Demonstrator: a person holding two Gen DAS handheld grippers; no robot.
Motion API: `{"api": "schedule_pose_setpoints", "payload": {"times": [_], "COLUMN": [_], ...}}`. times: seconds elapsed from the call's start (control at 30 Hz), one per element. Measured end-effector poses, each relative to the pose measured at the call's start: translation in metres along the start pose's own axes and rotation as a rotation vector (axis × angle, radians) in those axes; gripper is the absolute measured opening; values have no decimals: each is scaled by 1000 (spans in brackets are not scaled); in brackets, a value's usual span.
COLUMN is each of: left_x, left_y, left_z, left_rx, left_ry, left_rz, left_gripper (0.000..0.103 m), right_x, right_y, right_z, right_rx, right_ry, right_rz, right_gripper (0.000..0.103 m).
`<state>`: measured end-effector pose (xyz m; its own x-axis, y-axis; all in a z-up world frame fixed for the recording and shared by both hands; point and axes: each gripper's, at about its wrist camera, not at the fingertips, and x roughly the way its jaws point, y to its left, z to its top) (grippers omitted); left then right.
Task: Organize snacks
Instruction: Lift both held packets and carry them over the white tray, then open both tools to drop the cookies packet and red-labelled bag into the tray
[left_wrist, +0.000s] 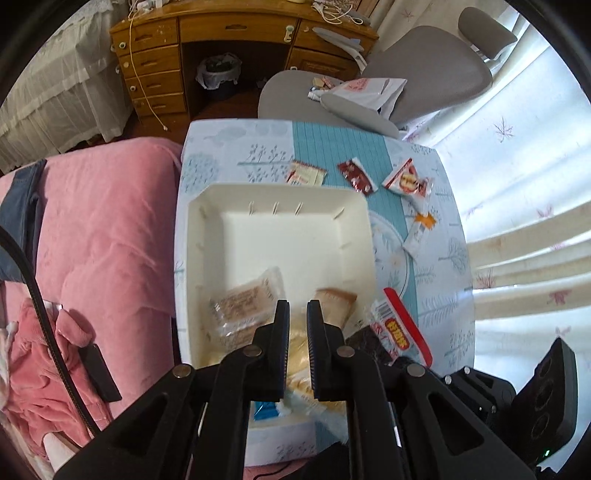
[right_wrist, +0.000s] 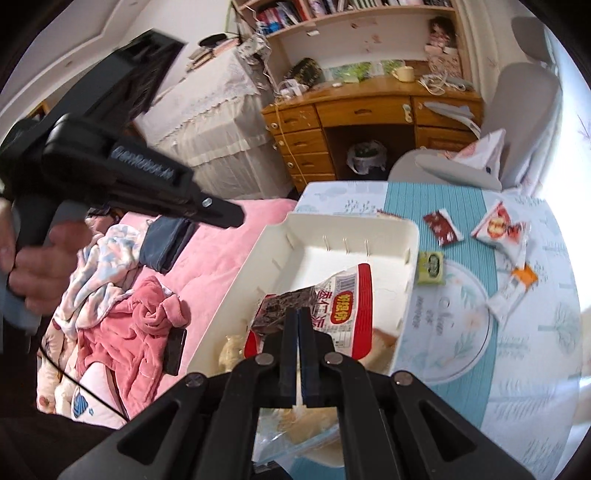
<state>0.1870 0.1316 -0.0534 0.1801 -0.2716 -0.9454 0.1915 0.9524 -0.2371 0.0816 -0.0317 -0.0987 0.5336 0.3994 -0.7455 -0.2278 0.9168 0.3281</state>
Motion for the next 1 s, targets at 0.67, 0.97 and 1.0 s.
{"api": "schedule_pose_setpoints", "payload": {"times": [0.67, 0.97, 1.0], "left_x": [0, 1, 1], "left_y": [37, 11, 7], "left_z": [-48, -41, -40], "left_rx": [64, 82, 87], "left_ry": [5, -47, -51], "left_rz": [-52, 43, 48], "left_gripper": [30, 59, 62], "right_x": [5, -12, -13], "right_y": [0, -56, -62], "right_z": [-45, -45, -44], "right_rx": [374, 573, 588], "right_ry": [98, 104, 107], "right_rz": [-126, -155, -158], "right_gripper": [14, 45, 47]}}
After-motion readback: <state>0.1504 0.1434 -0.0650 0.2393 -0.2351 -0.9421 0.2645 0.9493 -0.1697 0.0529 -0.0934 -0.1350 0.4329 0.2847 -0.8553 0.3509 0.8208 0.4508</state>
